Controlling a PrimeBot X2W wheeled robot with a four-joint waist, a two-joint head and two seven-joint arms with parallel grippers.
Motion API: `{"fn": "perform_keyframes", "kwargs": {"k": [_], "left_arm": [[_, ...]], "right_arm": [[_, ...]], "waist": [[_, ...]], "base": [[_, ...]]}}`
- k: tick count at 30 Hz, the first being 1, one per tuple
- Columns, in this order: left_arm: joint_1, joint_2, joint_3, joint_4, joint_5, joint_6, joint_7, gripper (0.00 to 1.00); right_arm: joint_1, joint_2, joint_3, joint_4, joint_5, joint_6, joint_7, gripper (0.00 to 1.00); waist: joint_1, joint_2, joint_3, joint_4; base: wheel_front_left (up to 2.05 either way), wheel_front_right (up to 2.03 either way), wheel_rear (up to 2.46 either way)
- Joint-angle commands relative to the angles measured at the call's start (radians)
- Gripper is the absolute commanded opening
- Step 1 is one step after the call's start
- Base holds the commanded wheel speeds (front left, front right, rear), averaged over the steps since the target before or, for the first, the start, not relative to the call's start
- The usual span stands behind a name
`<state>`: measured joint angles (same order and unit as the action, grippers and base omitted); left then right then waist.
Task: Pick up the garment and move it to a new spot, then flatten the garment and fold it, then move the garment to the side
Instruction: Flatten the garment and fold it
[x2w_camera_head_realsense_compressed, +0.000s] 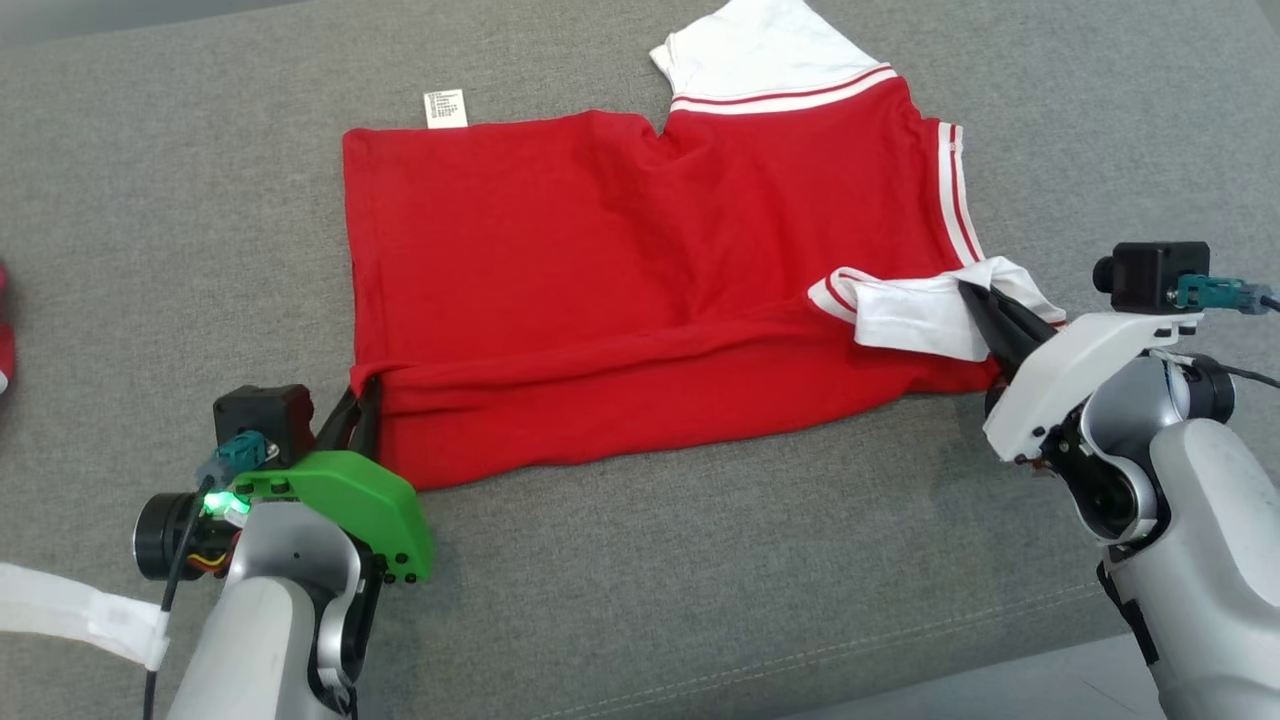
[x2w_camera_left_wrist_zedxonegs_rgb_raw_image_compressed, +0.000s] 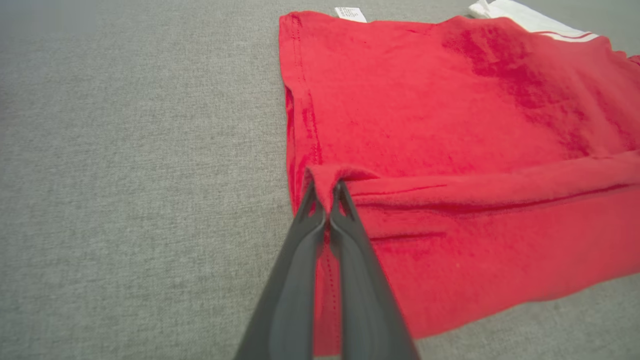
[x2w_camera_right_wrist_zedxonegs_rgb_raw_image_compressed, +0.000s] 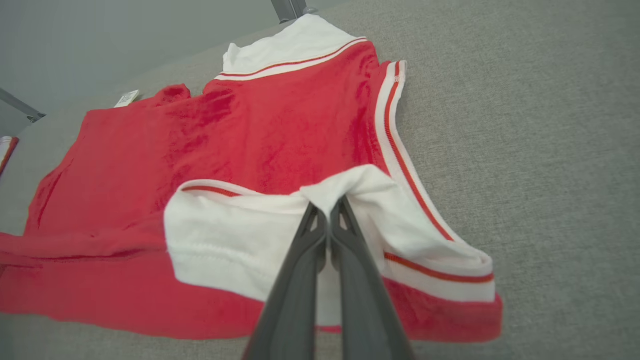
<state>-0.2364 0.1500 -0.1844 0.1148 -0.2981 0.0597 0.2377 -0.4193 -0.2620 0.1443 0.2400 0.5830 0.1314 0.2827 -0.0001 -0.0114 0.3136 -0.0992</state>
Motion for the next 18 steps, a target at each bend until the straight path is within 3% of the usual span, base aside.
{"fn": "perform_keyframes", "kwargs": {"k": [1, 3, 4, 5, 6, 7, 12, 18], "left_arm": [[-0.03, 0.002, -0.003, 0.027, 0.006, -0.008, 0.003, 0.0], [-0.052, -0.002, -0.01, 0.066, 0.005, -0.013, 0.002, 0.0], [-0.062, -0.005, -0.013, 0.083, 0.008, -0.013, -0.003, 0.0], [-0.07, -0.01, -0.014, 0.099, 0.006, -0.011, -0.008, 0.4], [-0.074, -0.016, -0.013, 0.116, 0.001, -0.005, -0.013, 0.84], [-0.076, -0.019, -0.015, 0.13, -0.002, -0.002, -0.015, 1.0], [-0.061, -0.027, -0.001, 0.139, -0.017, 0.01, -0.05, 1.0], [0.042, -0.02, 0.025, 0.035, -0.03, 0.028, -0.128, 1.0]], "right_arm": [[-0.021, -0.002, 0.009, 0.032, -0.018, -0.001, -0.004, 0.0], [-0.045, -0.008, 0.026, 0.073, -0.038, -0.001, -0.017, 0.0], [-0.056, -0.011, 0.033, 0.089, -0.051, -0.001, -0.031, 0.29], [-0.063, -0.012, 0.047, 0.101, -0.061, -0.001, -0.05, 0.73], [-0.067, -0.011, 0.056, 0.112, -0.064, -0.001, -0.071, 1.0], [-0.068, -0.009, 0.057, 0.125, -0.066, -0.001, -0.09, 1.0], [-0.053, -0.036, 0.076, 0.118, -0.095, -0.001, -0.176, 1.0], [0.047, -0.09, 0.034, 0.017, -0.156, -0.001, -0.284, 1.0]], "waist": [[0.0001, 0.0114, 0.001, 0.002], [0.0001, 0.0114, 0.002, 0.005], [0.0001, 0.0114, 0.003, 0.006], [0.0001, 0.0114, 0.004, 0.007], [0.0001, 0.0114, 0.004, 0.007], [0.0001, 0.0114, 0.003, 0.006], [0.0001, 0.0114, -0.002, 0.003], [0.0001, 0.0114, -0.027, -0.007]], "base": [[0.0, 0.0, 0.0], [0.0, 0.0, 0.0], [0.0, 0.0, 0.0], [0.0, 0.0, 0.0], [0.0, 0.0, 0.0], [0.0, 0.0, 0.0], [0.0, 0.0, 0.0], [0.0, 0.0, 0.0]]}}
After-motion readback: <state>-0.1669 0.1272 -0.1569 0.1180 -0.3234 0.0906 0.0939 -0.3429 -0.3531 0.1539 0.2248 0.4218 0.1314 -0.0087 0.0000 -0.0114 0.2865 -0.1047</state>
